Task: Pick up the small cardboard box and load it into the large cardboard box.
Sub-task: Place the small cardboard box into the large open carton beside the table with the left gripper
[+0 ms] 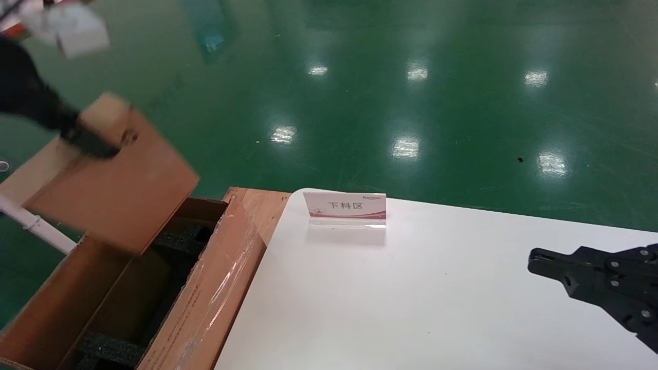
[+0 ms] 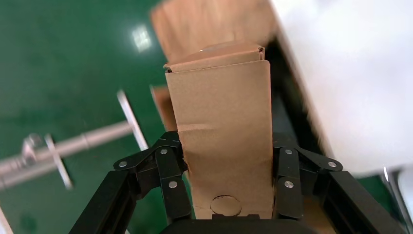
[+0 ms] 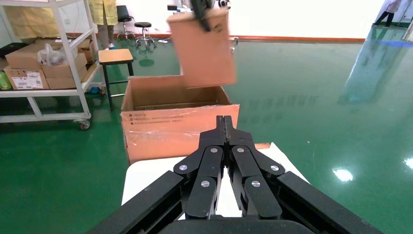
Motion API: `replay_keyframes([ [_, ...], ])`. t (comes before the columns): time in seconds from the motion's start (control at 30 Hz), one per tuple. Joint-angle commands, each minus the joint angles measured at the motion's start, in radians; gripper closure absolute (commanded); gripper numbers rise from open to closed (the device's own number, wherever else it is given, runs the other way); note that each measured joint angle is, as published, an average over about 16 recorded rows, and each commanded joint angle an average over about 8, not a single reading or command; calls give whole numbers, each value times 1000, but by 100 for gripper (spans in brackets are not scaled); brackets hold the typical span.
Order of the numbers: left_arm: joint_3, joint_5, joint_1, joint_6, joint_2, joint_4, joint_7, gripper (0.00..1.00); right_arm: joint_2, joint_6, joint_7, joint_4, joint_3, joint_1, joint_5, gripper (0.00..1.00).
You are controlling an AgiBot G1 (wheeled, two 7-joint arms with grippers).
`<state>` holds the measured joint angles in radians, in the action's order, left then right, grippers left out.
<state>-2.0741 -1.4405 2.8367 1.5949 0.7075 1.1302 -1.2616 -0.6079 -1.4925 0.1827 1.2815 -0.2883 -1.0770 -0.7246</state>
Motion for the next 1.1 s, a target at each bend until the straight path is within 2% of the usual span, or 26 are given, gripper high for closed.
replay_keyframes([
  [0.03,-76,23,11,-1,-11,8,-1,100,0,0,0,0,0,0,0,100],
  [0.1,-122,31,18,-6,-23,14,-4,100,0,0,0,0,0,0,0,100],
  [0.13,-141,34,22,-9,-29,18,-6,100,0,0,0,0,0,0,0,96],
  [0.37,-202,26,29,-31,-88,38,-15,100,0,0,0,0,-1,0,1,9],
  [0.4,-205,23,28,-34,-99,41,-16,100,0,0,0,0,-1,0,1,0],
  [0.73,-217,-30,-6,-82,-192,45,-13,100,1,1,-1,0,-1,0,1,0],
  [1.1,-226,-43,-90,-170,-226,-6,2,100,1,1,-1,0,-2,0,1,0],
])
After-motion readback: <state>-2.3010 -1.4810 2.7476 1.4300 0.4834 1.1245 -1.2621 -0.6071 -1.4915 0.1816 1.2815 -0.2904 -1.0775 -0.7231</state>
